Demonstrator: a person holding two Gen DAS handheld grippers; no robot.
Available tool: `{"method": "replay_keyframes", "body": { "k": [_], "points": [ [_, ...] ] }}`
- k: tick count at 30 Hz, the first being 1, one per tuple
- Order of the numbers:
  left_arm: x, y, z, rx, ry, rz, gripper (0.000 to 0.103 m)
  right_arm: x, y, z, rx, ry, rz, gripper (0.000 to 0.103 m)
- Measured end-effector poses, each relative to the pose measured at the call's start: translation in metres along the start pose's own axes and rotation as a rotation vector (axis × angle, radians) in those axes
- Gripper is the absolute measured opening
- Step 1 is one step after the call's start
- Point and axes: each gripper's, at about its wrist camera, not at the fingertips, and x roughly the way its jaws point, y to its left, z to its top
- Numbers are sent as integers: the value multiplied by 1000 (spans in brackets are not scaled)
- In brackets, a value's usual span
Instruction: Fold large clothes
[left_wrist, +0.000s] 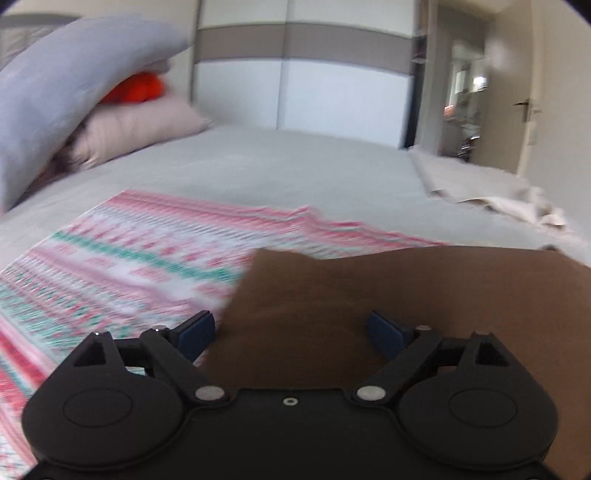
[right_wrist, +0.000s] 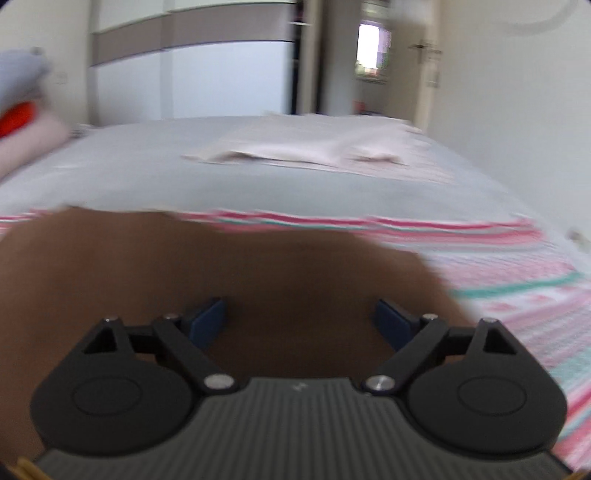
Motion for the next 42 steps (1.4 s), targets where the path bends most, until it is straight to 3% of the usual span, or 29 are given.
{"method": "replay_keyframes", "body": {
  "k": [1, 3, 5, 7, 11, 14, 17, 19, 22, 25, 27, 30, 33, 37, 40, 42],
  "points": [
    [1, 10, 1, -43, 27, 25, 91, 3, -24, -3, 54, 33, -33, 91],
    [-9, 24, 5, -90, 38, 52, 90, -2, -64, -6, 230, 100, 39, 91],
    [-34, 20, 9, -53, 9, 50, 89, -23, -69, -3, 208, 94, -23, 91],
    [-68, 5, 10, 5, -41, -16, 89, -54, -52, -1, 102, 41, -55, 91],
    [-121, -39, -5, 61, -4, -204, 89, -108, -6, -11, 84, 16, 123, 91],
    [-146, -72, -38, 149, 25, -265, 89, -129, 49, -33, -13, 46, 201, 91],
    [-151, -78, -69, 193, 86, -242, 89, -132, 83, -60, -110, 115, 199, 91],
    [-149, -67, -84, 197, 114, -200, 91, -133, 84, -75, -127, 133, 169, 92],
    [-151, -36, -91, 140, 116, -168, 91, -136, 60, -84, -48, 152, 154, 92],
    [-160, -19, -90, 173, 113, -133, 90, -146, 40, -85, 1, 170, 151, 92],
    [-167, -12, -90, 191, 108, -110, 89, -152, 31, -85, 3, 175, 102, 92],
    [-176, -3, -93, 198, 107, -129, 89, -159, 16, -93, 29, 180, 69, 92],
    [-183, 2, -92, 212, 98, -99, 89, -169, 5, -101, 33, 169, 79, 91],
    [-197, 12, -89, 162, 117, -33, 89, -174, 8, -104, -20, 160, 64, 91],
    [-206, 24, -83, 57, 169, -53, 91, -183, 11, -104, -49, 158, 8, 92],
    [-211, 33, -76, -28, 176, -84, 97, -189, 14, -98, -49, 149, -20, 94]
  ]
}}
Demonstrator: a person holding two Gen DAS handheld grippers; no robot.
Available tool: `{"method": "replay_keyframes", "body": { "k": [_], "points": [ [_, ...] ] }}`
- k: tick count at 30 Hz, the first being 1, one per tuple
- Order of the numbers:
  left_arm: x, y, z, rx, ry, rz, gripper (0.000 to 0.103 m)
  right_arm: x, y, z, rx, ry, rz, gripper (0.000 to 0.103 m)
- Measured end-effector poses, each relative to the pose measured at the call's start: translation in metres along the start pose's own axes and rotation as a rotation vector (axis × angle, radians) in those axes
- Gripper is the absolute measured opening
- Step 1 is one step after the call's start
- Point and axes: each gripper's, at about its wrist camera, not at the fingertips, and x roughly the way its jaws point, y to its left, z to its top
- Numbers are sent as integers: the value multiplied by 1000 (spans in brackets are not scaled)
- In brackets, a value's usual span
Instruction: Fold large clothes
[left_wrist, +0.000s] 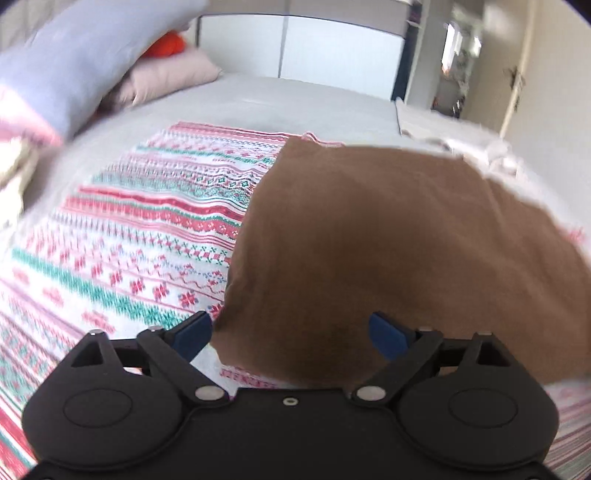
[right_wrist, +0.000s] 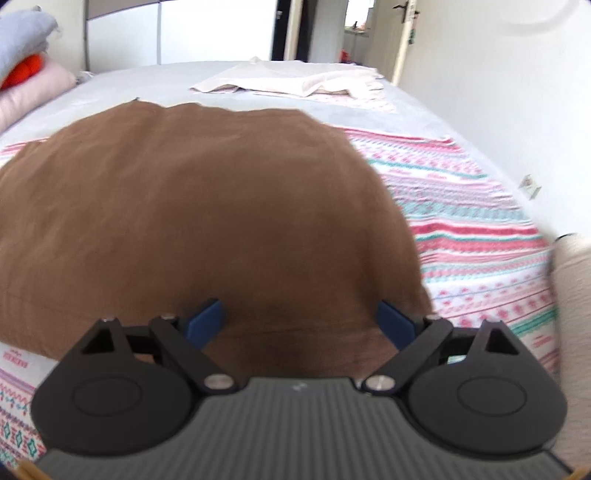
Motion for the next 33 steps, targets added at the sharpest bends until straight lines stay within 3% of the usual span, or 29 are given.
{"method": "replay_keyframes", "body": {
  "k": [1, 3, 8, 11, 16, 25, 30, 33],
  "points": [
    [-3, 4, 2, -45, -2, -21, 103, -2, 0, 2, 4, -14, 9, 95],
    [-5, 16, 5, -157, 12, -67, 103, -12, 3, 4, 11, -39, 46, 101],
    [0, 36, 1, -405, 104, -182, 103, -30, 20, 7, -44, -63, 98, 102],
    [9, 39, -6, -512, 170, -200, 103, -32, 29, 8, -56, -64, 130, 102],
    [28, 31, -24, -629, 246, -358, 103, -30, 40, 6, -65, -39, 159, 102],
    [48, 17, -43, -744, 57, -366, 100, -22, 66, 0, -119, -31, 178, 102],
    [46, 1, -50, -812, -88, -284, 98, -19, 77, 2, -103, -50, 210, 102],
    [41, -11, -57, -862, -187, -175, 78, -20, 84, 3, -77, -83, 232, 102]
  ]
}}
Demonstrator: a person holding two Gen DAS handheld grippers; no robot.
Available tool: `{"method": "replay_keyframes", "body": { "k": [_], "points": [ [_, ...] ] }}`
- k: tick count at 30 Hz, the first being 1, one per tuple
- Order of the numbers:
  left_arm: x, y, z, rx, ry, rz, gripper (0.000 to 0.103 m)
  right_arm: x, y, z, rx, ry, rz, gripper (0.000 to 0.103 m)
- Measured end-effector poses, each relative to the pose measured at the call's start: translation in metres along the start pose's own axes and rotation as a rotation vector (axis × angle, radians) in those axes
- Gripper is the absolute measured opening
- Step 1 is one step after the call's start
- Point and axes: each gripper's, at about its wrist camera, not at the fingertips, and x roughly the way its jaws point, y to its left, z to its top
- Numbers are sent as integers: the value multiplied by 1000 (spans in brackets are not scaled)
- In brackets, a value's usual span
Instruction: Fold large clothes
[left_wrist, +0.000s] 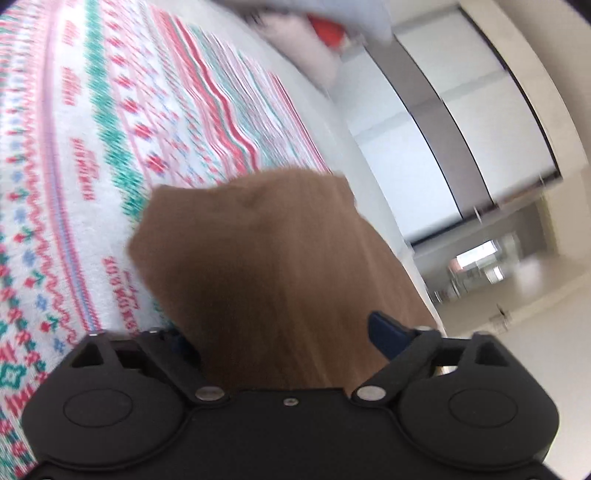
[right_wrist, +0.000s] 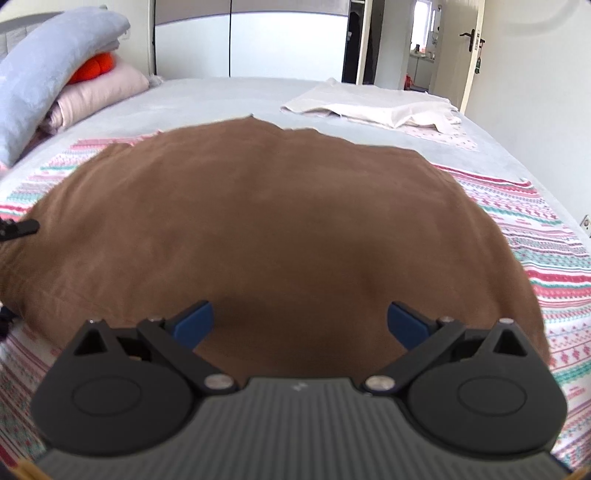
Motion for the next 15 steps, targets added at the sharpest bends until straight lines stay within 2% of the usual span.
{"method": "replay_keyframes", "body": {
  "k": [2, 4, 7, 9, 12, 15],
  "points": [
    [1, -4, -7, 25, -49, 52, 51, -1, 3, 0, 31, -42, 34, 102],
    [3, -2, -9, 41, -70, 71, 43, -2, 4, -1, 76, -84, 82, 99],
    [-1, -12, -10, 74, -94, 46, 29, 3, 4, -4, 141, -89, 192, 75],
    [-7, -26, -8, 144, -123, -9, 24, 15, 3, -8, 182, -30, 254, 47],
    [-22, -51, -6, 247, -154, -138, 21, 25, 2, -14, 162, 0, 259, 45],
    [-34, -87, -13, 390, -178, -264, 21, 32, -14, -17, 238, 35, 328, 45]
  ]
}}
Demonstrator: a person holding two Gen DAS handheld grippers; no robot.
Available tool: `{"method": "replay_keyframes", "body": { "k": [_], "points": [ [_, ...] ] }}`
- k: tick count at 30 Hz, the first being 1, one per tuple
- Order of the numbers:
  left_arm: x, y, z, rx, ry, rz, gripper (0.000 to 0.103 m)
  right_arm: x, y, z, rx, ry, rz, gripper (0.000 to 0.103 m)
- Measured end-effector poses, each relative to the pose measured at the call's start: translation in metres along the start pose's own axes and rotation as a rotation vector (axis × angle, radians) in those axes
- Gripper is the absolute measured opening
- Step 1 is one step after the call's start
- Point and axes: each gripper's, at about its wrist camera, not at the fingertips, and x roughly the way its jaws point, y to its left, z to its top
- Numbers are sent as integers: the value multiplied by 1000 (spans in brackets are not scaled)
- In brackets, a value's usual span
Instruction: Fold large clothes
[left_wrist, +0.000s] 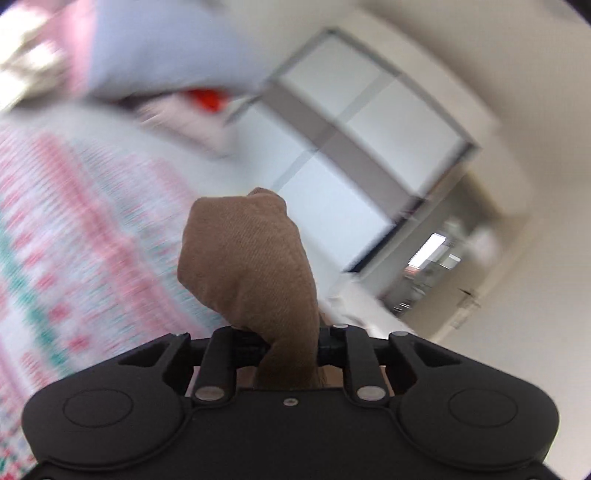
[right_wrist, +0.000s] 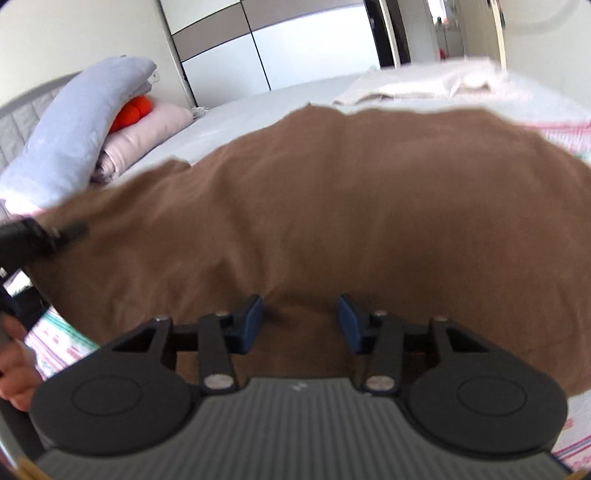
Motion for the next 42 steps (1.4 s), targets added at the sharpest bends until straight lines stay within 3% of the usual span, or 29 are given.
{"method": "replay_keyframes", "body": {
  "k": [5, 10, 13, 15, 20, 23, 24, 28, 33, 38, 42],
  "points": [
    [-5, -67, -9, 216, -3, -201, 21, -2, -32, 4, 134, 24, 137, 45],
    [5, -123, -30, 360, 49, -340, 21, -11, -67, 18, 318, 49, 304, 45],
    [10, -152, -51, 472, 103, -410, 21, -37, -108, 26, 464, -48, 315, 52],
    [13, -165, -69, 542, 148, -448, 21, -57, -140, 28, 563, -131, 302, 64],
    [26, -183, -127, 699, 313, -529, 21, -93, -209, 16, 768, -262, 303, 68],
    [24, -184, -172, 853, 417, -553, 21, -106, -234, 7, 842, -310, 331, 69],
    [24, -182, -186, 910, 442, -555, 22, -108, -239, 6, 853, -321, 324, 76],
    [9, -180, -208, 1100, 389, -566, 25, -107, -243, 11, 837, -310, 311, 91],
    [-6, -183, -179, 1055, 437, -652, 51, -101, -232, 27, 765, -259, 280, 96],
    [-13, -163, -128, 785, 540, -735, 84, -105, -224, 34, 720, -216, 250, 96],
    [-7, -141, -86, 561, 585, -741, 93, -103, -221, 43, 684, -198, 264, 98]
  ]
}}
